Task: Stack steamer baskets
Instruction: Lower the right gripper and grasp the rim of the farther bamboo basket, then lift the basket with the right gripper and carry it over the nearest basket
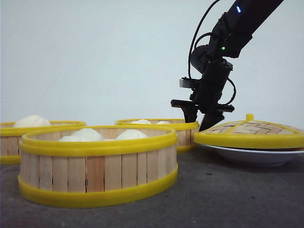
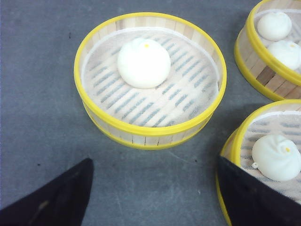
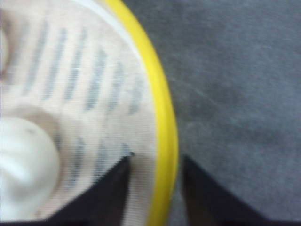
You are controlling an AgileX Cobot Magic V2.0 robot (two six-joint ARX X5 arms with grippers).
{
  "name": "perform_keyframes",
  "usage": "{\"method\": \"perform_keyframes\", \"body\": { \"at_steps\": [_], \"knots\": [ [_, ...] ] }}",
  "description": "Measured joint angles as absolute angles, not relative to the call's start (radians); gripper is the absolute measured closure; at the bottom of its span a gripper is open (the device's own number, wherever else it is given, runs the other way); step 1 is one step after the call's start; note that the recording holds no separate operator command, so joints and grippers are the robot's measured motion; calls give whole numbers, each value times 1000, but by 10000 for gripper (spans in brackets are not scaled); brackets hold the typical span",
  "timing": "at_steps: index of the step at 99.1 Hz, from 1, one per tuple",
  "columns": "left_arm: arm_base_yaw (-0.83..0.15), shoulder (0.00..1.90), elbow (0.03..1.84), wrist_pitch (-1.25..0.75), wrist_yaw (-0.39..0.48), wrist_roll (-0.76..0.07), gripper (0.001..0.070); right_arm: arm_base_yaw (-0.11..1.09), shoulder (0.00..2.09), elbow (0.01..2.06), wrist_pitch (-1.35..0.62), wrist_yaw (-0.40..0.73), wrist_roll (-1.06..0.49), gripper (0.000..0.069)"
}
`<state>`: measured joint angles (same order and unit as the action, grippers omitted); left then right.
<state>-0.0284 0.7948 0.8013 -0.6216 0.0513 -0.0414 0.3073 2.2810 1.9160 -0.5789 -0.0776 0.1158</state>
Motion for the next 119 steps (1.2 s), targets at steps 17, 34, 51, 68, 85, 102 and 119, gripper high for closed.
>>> {"method": "perform_keyframes", "body": {
  "at_steps": [17,34,51,68,85,102,119],
  "knots": [
    [-28,795,801,-622,51,-41,201,309,2281,1916,-558,-71,165,662],
    [-28,795,801,-622,51,-41,201,313,2285,1918,-534,-63,193,668],
    [-28,795,801,-622,51,-41,201,313,2299,2010,-601,-60,200,668],
    [-28,795,801,-622,51,-41,201,314,2299,2183,-797,-56,215,668],
    [-28,795,801,-623,51,-41,201,318,2299,2337,-1061,-9,267,669],
    [-28,795,801,-624,51,-41,201,327,2299,2434,-1295,43,273,669],
    [-28,794,801,-632,51,-41,201,372,2293,2445,-1346,155,279,669]
  ]
}}
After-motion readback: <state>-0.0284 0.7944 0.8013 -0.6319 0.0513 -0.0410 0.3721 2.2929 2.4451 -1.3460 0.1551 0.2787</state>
